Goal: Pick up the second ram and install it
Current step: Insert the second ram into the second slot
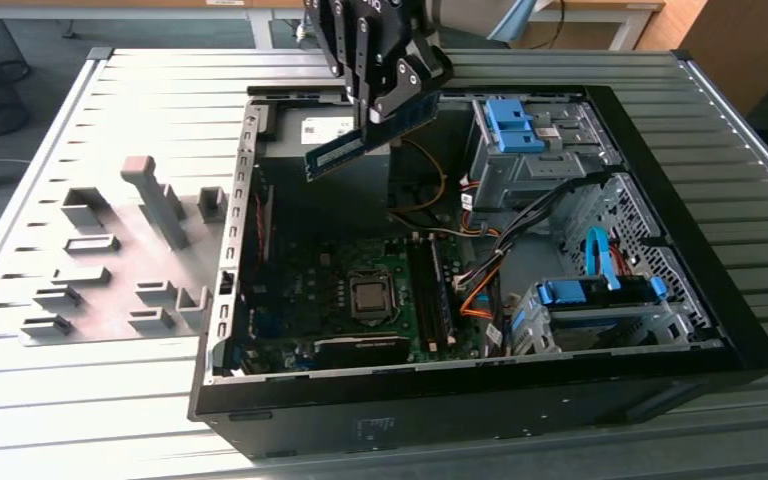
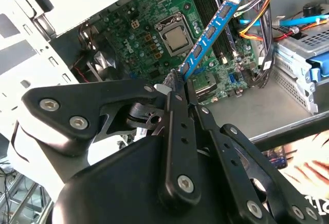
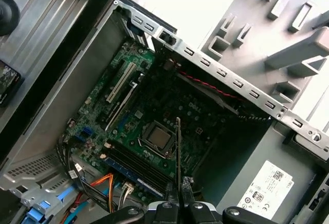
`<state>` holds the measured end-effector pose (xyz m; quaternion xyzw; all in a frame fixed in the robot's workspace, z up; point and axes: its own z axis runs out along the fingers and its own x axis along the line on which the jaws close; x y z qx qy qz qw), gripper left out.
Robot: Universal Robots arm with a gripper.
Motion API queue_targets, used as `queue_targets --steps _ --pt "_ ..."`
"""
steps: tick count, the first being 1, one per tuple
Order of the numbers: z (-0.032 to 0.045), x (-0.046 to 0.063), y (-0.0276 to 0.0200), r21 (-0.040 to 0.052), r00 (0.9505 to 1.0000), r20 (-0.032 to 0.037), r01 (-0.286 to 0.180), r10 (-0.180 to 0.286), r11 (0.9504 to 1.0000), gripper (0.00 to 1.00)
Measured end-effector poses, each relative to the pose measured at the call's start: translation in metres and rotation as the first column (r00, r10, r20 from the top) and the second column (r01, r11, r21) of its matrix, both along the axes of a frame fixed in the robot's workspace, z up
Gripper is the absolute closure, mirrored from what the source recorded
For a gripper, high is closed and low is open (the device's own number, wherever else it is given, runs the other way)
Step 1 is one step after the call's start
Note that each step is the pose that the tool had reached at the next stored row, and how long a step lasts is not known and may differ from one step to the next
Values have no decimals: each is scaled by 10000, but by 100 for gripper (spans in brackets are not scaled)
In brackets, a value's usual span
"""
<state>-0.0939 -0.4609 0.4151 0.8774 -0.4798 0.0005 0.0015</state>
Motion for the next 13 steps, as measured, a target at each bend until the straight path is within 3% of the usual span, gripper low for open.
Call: queue_targets --steps 13 --pt "0 0 0 0 10000 0 -35 35 10000 86"
